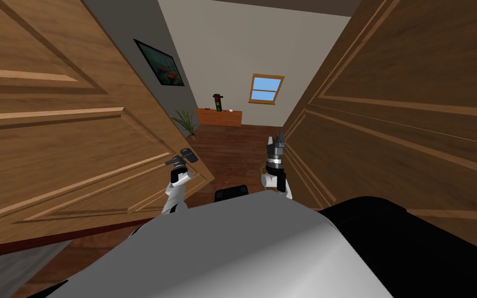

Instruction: Push the door open

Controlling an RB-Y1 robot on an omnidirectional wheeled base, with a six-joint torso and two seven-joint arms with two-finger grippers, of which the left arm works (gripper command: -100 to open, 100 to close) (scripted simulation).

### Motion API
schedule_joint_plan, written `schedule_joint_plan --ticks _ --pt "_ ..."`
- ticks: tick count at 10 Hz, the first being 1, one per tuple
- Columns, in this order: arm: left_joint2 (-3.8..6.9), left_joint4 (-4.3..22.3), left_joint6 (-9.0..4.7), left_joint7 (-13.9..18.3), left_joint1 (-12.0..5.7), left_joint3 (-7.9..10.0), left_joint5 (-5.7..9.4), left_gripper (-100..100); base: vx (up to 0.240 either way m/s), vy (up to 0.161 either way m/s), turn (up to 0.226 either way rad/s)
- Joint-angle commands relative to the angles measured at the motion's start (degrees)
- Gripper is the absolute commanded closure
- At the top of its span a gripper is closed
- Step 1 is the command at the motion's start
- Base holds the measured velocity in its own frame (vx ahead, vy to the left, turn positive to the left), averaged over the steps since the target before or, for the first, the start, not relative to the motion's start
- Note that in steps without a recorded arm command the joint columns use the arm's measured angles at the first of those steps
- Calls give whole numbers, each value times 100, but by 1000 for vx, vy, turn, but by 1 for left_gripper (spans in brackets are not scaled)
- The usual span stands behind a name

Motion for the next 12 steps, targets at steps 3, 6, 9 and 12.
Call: schedule_joint_plan --ticks 3,6,9,12 --pt "100 -53 -54 -318 147 382 401 100 192 -28 -57" --pt "132 -169 -39 -563 268 650 675 100 163 9 -41" --pt "168 -302 -21 -846 407 958 990 100 198 3 -44" --pt "191 -384 -10 -1019 493 1147 1183 100 180 2 -21"
